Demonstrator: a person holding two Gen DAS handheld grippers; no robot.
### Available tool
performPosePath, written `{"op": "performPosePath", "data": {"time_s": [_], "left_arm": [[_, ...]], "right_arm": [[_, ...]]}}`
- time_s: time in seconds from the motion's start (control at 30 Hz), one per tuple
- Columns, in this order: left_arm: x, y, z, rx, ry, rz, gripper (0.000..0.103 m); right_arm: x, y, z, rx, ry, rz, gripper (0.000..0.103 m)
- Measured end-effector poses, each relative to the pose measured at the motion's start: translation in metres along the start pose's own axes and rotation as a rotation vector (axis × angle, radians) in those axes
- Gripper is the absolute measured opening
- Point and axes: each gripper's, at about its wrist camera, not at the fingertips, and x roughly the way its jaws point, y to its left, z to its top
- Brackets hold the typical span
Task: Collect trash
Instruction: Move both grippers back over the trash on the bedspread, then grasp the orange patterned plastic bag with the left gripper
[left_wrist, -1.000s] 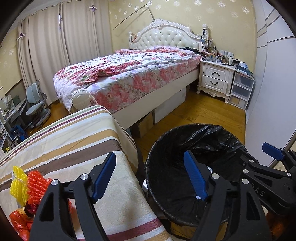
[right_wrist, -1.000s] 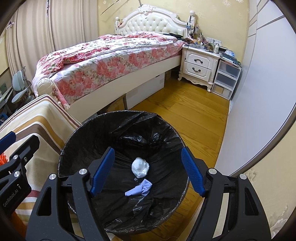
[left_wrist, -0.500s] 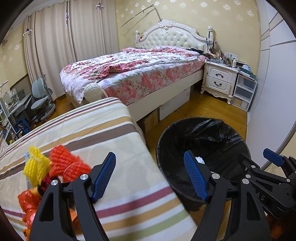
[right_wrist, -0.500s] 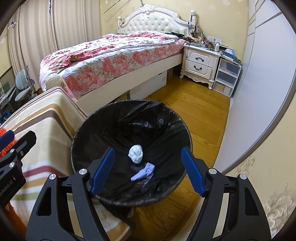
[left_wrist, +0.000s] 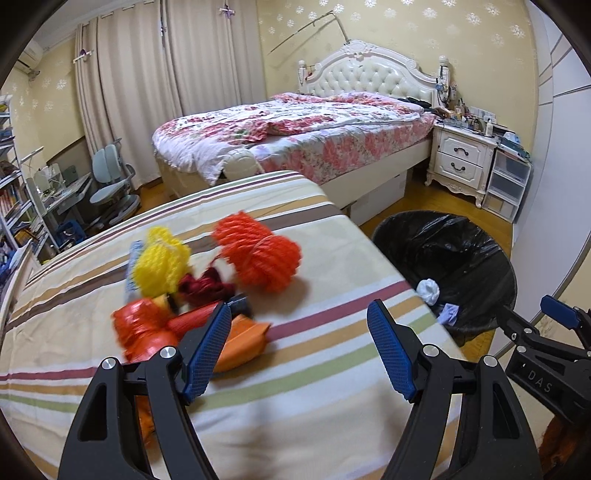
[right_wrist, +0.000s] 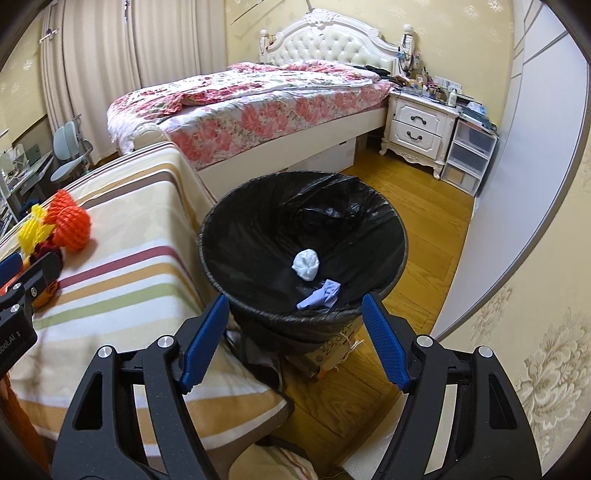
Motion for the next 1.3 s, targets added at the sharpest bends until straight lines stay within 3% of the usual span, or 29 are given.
{"op": "performPosePath", "data": {"time_s": [0.33, 0.63, 0.8, 0.93, 1.3], "left_arm": [[-0.033, 0.045, -0.027, -0.042, -0.015, 0.095, 0.074], [-0.025, 0.096, -0.053, -0.118, 0.055, 0.18, 0.074], [-0.018, 0.107, -0.058, -0.152, 0.093, 0.145, 0.069], [-0.016, 0.104, -0.062, -0.115, 0.111, 0.111, 0.045], [-0.037, 0.118, -0.061, -0.132, 0.075, 0.076, 0.041]], "right_arm": [[-0.028, 0.03, -0.021, -0.049, -0.025, 0.055, 0.073], [-0.036, 0.064, -0.028, -0.103, -0.026, 0.11, 0.073], [-0.033, 0.077, -0.03, -0.124, -0.016, 0.124, 0.073], [-0.03, 0.085, -0.031, -0.136, -0.009, 0.132, 0.073], [-0.034, 0.108, -0.024, -0.17, -0.011, 0.185, 0.073]]}}
